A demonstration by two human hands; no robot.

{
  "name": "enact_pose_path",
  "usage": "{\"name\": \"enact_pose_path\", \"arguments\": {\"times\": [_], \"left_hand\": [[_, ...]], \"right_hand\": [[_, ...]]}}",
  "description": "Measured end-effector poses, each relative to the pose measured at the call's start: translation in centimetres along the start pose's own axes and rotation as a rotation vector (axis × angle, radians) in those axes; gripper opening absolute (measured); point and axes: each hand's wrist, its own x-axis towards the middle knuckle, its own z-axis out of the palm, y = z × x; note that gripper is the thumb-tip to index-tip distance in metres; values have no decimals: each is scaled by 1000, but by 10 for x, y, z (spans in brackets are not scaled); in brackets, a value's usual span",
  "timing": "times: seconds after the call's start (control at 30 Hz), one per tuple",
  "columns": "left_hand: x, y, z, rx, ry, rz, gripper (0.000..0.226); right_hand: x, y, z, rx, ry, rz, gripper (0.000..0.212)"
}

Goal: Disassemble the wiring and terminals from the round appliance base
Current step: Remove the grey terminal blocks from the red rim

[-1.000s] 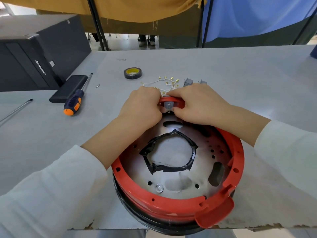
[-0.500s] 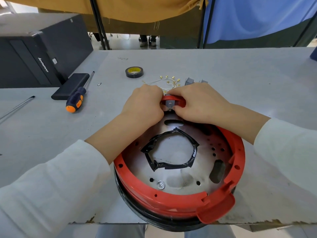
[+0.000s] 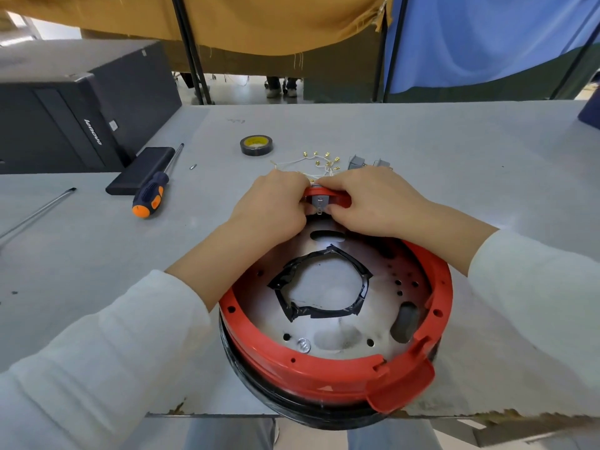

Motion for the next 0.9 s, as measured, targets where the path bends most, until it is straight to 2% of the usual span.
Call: {"name": "enact_pose_path", "arguments": {"times": [0.13,0.37,0.57,0.7,0.9], "left_hand": [[-3,-3,-2,-115,17,36,20],[0,1,1,-20,68,-21,10],[3,2,2,19,80,-55,18],[0,1,1,-43,46,-38,10],[-2,-1,0,-152,11,-35,22]], "right_hand": [[-1,1,-3,74,-45,36,30],[0,-1,0,27,-27,8,26],[3,-1,0,-3,-8,-9,22],[2,0,-1,-4,-25,-14,24],[-1,1,-1,8,-47,12,33]]}}
